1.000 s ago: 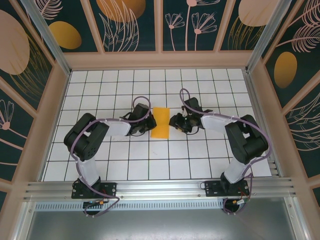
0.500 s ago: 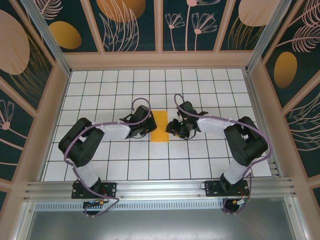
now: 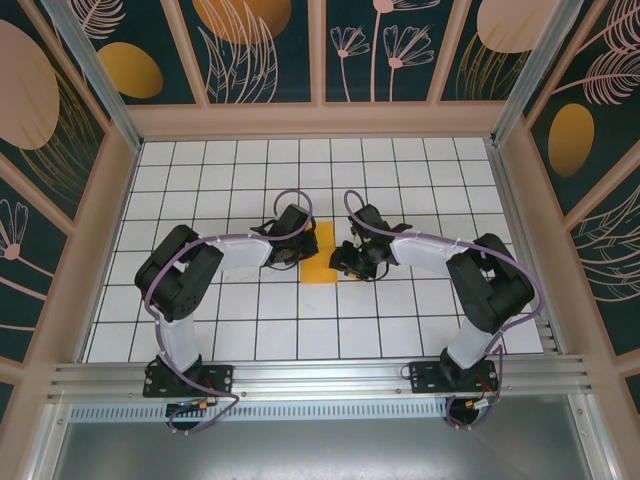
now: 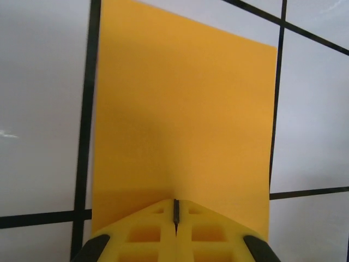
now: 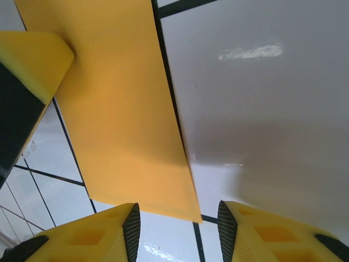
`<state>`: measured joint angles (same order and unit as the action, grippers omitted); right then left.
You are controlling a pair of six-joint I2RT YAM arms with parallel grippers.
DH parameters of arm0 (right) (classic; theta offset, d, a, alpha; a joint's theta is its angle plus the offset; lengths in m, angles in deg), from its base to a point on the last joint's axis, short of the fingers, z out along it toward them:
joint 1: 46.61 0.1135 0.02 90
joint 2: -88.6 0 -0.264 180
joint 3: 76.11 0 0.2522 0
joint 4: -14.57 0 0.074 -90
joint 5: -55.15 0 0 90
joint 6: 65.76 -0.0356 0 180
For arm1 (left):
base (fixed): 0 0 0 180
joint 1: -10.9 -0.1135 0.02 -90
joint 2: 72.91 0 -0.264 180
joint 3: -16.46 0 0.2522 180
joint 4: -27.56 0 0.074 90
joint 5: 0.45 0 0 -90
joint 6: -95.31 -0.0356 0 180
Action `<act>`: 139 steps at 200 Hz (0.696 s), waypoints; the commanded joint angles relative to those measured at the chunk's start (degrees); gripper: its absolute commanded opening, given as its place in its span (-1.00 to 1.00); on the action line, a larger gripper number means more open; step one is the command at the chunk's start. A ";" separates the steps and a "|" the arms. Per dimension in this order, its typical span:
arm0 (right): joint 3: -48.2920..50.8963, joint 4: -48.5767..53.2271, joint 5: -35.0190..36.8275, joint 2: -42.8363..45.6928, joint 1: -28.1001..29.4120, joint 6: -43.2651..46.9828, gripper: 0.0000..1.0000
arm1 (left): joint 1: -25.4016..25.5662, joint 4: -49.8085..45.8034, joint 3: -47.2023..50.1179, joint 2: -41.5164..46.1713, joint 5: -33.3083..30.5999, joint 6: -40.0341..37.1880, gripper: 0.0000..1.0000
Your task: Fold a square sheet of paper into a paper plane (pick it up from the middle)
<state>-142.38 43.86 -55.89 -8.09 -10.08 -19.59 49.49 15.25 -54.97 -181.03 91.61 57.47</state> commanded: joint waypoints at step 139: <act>-4.32 0.65 -3.31 -6.97 2.92 -0.34 -0.20 | 0.15 -2.77 3.83 -2.97 -2.86 3.30 -1.00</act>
<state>-145.39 45.17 -57.44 -12.83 -7.82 -19.66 49.66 17.09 -53.81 -181.07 90.35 59.85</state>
